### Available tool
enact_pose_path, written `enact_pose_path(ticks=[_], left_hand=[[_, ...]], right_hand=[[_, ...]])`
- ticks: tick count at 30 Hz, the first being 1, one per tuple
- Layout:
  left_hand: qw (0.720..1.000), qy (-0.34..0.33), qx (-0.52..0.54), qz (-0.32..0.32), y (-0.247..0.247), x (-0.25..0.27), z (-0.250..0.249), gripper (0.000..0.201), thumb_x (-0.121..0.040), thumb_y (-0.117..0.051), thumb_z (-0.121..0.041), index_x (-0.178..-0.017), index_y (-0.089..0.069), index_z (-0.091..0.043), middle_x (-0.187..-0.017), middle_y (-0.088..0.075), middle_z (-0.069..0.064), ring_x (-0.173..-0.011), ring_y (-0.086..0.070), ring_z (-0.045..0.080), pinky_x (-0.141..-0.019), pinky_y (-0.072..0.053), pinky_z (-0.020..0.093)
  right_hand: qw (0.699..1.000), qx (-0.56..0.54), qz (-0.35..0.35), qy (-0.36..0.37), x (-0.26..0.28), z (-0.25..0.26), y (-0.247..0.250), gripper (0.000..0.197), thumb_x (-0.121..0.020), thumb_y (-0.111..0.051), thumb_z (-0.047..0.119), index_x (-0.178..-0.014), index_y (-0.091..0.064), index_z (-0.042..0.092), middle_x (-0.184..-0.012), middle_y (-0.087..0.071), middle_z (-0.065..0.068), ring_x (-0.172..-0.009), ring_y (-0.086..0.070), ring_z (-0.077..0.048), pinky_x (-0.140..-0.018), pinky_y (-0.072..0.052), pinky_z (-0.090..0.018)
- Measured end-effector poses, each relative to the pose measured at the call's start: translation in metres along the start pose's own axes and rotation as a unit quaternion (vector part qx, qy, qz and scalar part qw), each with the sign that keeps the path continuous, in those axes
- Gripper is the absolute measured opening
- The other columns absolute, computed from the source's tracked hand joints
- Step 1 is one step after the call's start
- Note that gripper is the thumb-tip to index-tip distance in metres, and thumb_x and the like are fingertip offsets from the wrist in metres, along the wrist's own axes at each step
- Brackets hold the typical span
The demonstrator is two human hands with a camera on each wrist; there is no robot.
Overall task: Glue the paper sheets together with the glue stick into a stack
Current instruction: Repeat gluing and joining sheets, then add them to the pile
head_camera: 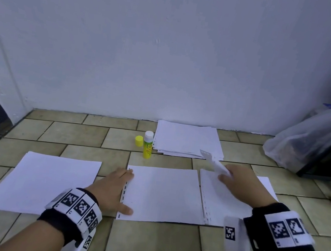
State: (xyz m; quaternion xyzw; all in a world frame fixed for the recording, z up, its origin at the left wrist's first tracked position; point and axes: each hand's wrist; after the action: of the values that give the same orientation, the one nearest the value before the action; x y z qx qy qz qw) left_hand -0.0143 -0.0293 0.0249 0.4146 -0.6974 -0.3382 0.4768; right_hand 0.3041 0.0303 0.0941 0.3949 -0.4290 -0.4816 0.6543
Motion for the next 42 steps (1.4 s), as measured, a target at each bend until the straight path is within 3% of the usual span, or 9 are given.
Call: enact_pose_path(ticks=[2, 4, 7, 9, 12, 15, 29, 37, 42], left_hand=[[1.0, 0.002, -0.009, -0.003, 0.0, 0.0, -0.001, 0.109, -0.078, -0.07, -0.055, -0.153, -0.003, -0.016, -0.16, 0.003, -0.007, -0.147, -0.003, 0.011, -0.116, -0.013, 0.027], [1.0, 0.003, -0.015, -0.003, 0.0, 0.0, -0.002, 0.108, -0.078, -0.069, -0.055, -0.154, -0.003, -0.016, -0.16, 0.003, -0.007, -0.147, -0.002, 0.011, -0.117, -0.012, 0.027], [1.0, 0.003, -0.011, -0.002, -0.001, 0.0, 0.0, 0.109, -0.077, -0.07, -0.056, -0.154, -0.004, -0.016, -0.16, 0.002, -0.007, -0.147, -0.001, 0.012, -0.118, -0.013, 0.029], [1.0, 0.006, -0.009, -0.005, -0.002, 0.0, 0.001, 0.109, -0.076, -0.07, -0.057, -0.154, -0.005, -0.016, -0.16, 0.001, -0.007, -0.147, -0.003, 0.012, -0.119, -0.014, 0.03], [1.0, 0.011, -0.004, -0.007, -0.004, 0.0, 0.002, 0.11, -0.075, -0.07, -0.058, -0.153, -0.006, -0.017, -0.16, -0.003, -0.006, -0.146, -0.009, 0.013, -0.117, -0.019, 0.032], [1.0, 0.009, 0.008, -0.007, -0.005, -0.001, 0.005, 0.112, -0.071, -0.072, -0.06, -0.153, -0.008, -0.018, -0.157, -0.008, -0.006, -0.144, -0.016, 0.013, -0.116, -0.024, 0.032], [1.0, 0.01, -0.001, -0.001, -0.006, -0.004, 0.007, 0.11, -0.072, -0.071, -0.061, -0.152, -0.01, -0.018, -0.157, -0.007, -0.008, -0.145, -0.015, 0.014, -0.116, -0.026, 0.035], [1.0, -0.005, 0.016, -0.013, -0.006, -0.003, 0.009, 0.108, -0.07, -0.073, -0.06, -0.152, -0.014, -0.022, -0.155, -0.009, -0.011, -0.14, -0.024, 0.011, -0.112, -0.033, 0.034], [1.0, -0.01, 0.025, 0.005, -0.001, -0.004, 0.014, 0.104, -0.076, -0.07, -0.057, -0.153, -0.009, -0.021, -0.16, -0.003, -0.01, -0.146, -0.012, 0.01, -0.118, -0.023, 0.035]], right_hand=[[0.999, 0.004, -0.008, 0.037, 0.006, 0.028, -0.005, 0.034, -0.096, -0.043, 0.019, -0.063, -0.037, 0.019, -0.069, -0.05, -0.001, -0.066, -0.045, -0.019, -0.054, -0.029, -0.028], [0.997, 0.0, 0.016, 0.073, 0.009, 0.055, -0.022, 0.03, -0.096, -0.042, 0.021, -0.066, -0.039, 0.018, -0.086, -0.061, -0.01, -0.078, -0.048, -0.023, -0.063, -0.031, -0.03], [0.991, 0.003, 0.088, 0.103, 0.006, 0.085, -0.055, 0.022, -0.096, -0.041, 0.031, -0.096, -0.057, 0.015, -0.115, -0.061, -0.011, -0.106, -0.055, -0.026, -0.085, -0.042, -0.033], [0.986, 0.02, 0.137, 0.095, 0.0, 0.098, -0.076, 0.037, -0.096, -0.04, 0.04, -0.122, -0.054, 0.017, -0.128, -0.053, -0.01, -0.124, -0.044, -0.028, -0.102, -0.037, -0.046], [0.979, 0.012, 0.183, 0.087, -0.012, 0.109, -0.1, 0.049, -0.093, -0.04, 0.049, -0.138, -0.044, 0.029, -0.139, -0.039, -0.011, -0.135, -0.026, -0.035, -0.106, -0.028, -0.06], [0.977, -0.01, 0.194, 0.087, -0.019, 0.11, -0.115, 0.052, -0.092, -0.039, 0.051, -0.139, -0.041, 0.029, -0.137, -0.04, -0.013, -0.133, -0.029, -0.04, -0.107, -0.026, -0.058], [0.983, -0.032, 0.178, 0.033, -0.024, 0.118, -0.13, 0.06, -0.088, -0.04, 0.057, -0.142, -0.034, 0.029, -0.148, -0.033, -0.015, -0.141, -0.018, -0.041, -0.108, -0.021, -0.064], [0.981, -0.03, 0.187, 0.034, -0.022, 0.124, -0.127, 0.061, -0.089, -0.04, 0.056, -0.142, -0.034, 0.027, -0.148, -0.034, -0.015, -0.14, -0.02, -0.04, -0.109, -0.021, -0.062], [0.986, -0.071, 0.146, 0.032, -0.015, 0.125, -0.117, 0.072, -0.089, -0.052, 0.05, -0.142, -0.021, 0.011, -0.134, -0.047, -0.015, -0.129, -0.04, -0.034, -0.11, -0.023, -0.053]])
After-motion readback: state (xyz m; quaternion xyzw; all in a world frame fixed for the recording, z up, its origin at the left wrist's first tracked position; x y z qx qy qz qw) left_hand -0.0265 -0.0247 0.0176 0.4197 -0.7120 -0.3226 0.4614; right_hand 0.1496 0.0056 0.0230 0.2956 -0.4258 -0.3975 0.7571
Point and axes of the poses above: each hand's wrist, its own x-axis away from the middle knuckle, its own y-axis out of the back of the hand, z = x × y
